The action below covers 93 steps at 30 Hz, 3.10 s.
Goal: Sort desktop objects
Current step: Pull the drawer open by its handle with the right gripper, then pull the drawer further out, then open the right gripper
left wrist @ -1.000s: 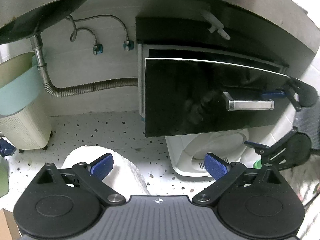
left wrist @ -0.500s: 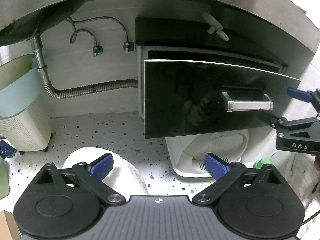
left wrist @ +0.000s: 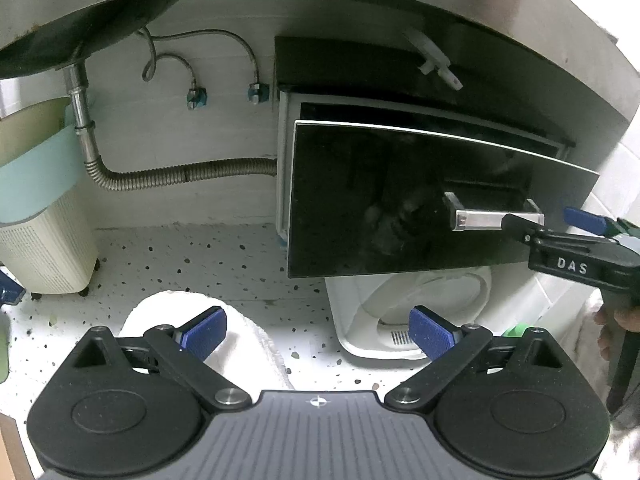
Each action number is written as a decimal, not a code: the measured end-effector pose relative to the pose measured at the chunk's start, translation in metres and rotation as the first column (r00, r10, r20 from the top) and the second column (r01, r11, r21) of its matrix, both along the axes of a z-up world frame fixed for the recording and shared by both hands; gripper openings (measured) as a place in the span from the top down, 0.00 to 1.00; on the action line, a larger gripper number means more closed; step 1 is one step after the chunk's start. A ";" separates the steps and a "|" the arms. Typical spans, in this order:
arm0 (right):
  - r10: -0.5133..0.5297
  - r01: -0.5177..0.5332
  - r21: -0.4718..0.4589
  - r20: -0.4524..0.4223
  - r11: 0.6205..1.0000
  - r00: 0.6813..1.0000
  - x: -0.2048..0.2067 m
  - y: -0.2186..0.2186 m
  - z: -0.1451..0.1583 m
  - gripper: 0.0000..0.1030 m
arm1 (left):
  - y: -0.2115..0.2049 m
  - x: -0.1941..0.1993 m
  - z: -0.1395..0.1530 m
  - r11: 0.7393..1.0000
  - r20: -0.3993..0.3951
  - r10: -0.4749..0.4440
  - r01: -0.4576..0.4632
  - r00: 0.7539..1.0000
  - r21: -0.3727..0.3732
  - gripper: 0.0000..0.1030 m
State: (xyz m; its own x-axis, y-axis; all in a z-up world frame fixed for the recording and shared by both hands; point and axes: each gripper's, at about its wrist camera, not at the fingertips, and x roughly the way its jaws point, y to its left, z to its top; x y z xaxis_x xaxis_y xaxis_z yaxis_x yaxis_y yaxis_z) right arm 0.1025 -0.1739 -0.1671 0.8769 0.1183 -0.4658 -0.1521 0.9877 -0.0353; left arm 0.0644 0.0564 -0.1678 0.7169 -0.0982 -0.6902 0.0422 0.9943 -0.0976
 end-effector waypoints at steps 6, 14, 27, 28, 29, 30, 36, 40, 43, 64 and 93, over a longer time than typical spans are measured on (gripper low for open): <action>-0.042 0.043 0.048 -0.020 0.998 0.999 0.009 -0.001 0.005 0.07 | -0.001 -0.001 0.000 1.000 0.002 -0.009 0.009 1.000 0.006 0.04; -0.086 0.089 0.025 -0.098 0.996 0.991 0.035 0.014 0.010 0.07 | 0.003 -0.002 0.001 1.000 0.000 0.002 -0.002 1.000 -0.013 0.04; -0.078 0.077 -0.010 -0.225 0.997 0.971 0.054 0.021 0.006 0.06 | 0.005 -0.002 0.001 1.000 0.000 0.000 0.000 1.000 -0.021 0.04; -0.078 0.078 -0.009 -0.235 0.997 0.969 0.055 0.021 0.006 0.06 | 0.005 -0.003 0.001 1.000 0.001 0.000 0.000 1.000 -0.022 0.04; -0.076 0.076 -0.010 -0.243 0.997 0.967 0.057 0.021 0.005 0.06 | 0.005 -0.003 0.001 1.000 0.002 0.000 0.000 1.000 -0.022 0.04; -0.077 0.077 -0.011 -0.251 0.997 0.965 0.058 0.021 0.005 0.04 | 0.005 -0.003 0.001 1.000 0.002 0.000 0.000 1.000 -0.021 0.04; -0.077 0.086 0.019 -0.293 0.996 0.953 0.064 0.014 0.002 0.00 | 0.006 -0.003 0.001 1.000 0.002 0.002 -0.002 1.000 -0.024 0.04; -0.077 0.087 0.021 -0.294 0.996 0.953 0.064 0.014 0.000 0.00 | 0.005 -0.003 0.001 1.000 0.003 0.005 -0.005 1.000 -0.024 0.04; -0.074 0.085 0.022 -0.293 0.996 0.953 0.063 0.014 0.000 0.00 | 0.005 -0.002 0.001 1.000 0.002 0.005 -0.004 1.000 -0.023 0.04; -0.070 0.080 0.032 -0.241 0.996 0.968 0.034 0.012 -0.004 0.00 | 0.005 0.000 0.002 1.000 0.001 0.009 -0.009 1.000 -0.026 0.04; -0.068 0.080 0.034 -0.255 0.996 0.964 0.024 0.011 -0.002 0.00 | 0.006 -0.002 0.002 0.999 0.004 0.014 -0.014 1.000 -0.035 0.04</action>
State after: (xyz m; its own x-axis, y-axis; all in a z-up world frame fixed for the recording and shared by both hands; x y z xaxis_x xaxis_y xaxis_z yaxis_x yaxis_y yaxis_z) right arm 0.1268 -0.1633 -0.1688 0.7379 0.0825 -0.6699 -0.0770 0.9963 0.0379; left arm 0.0623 0.0628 -0.1657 0.7213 -0.1121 -0.6834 0.0289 0.9908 -0.1320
